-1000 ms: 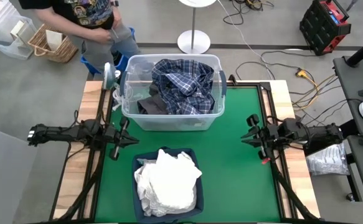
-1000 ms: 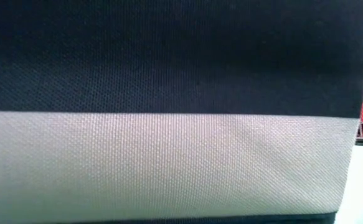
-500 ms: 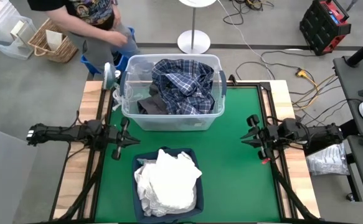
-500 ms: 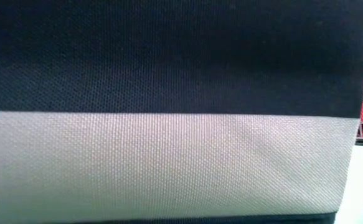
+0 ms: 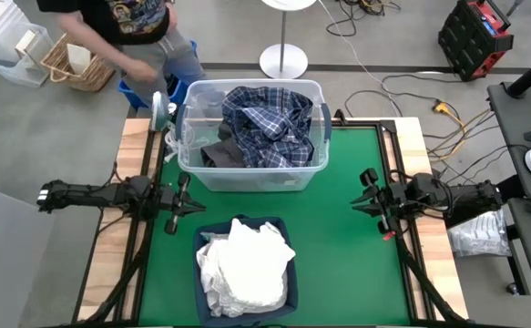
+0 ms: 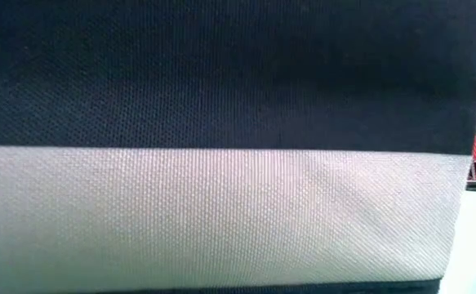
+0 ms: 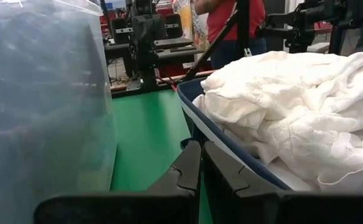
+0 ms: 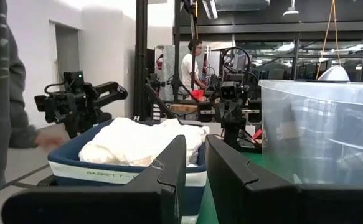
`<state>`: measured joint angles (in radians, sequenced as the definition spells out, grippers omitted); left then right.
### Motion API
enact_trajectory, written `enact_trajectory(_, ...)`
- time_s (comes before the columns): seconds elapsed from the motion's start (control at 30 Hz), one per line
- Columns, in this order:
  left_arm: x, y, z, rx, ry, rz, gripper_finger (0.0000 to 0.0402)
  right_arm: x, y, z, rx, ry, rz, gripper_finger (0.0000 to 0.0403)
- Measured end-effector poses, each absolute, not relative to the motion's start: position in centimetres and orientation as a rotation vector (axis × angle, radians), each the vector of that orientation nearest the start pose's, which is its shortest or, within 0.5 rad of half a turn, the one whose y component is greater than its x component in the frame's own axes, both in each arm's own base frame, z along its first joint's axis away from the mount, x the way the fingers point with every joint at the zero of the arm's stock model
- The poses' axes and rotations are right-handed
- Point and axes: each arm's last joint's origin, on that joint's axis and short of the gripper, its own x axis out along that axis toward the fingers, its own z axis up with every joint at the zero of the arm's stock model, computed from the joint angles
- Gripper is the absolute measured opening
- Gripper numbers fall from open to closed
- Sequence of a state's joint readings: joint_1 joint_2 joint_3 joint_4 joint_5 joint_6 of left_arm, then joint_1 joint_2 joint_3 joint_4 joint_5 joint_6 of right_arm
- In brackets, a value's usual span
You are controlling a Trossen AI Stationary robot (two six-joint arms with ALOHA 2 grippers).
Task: Sort clothes
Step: Return to Home Position
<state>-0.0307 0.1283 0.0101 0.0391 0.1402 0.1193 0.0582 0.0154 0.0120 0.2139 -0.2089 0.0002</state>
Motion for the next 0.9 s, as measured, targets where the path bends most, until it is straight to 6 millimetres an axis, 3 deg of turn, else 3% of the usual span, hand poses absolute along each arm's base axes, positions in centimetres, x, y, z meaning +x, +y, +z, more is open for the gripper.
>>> enact_trajectory(0.9, 10.51, -0.73, 15.99, 0.113, 0.074, -0.176, 0.0, 9.47, 1.15, 18.68, -0.016, -0.21, 0.266, 0.0052)
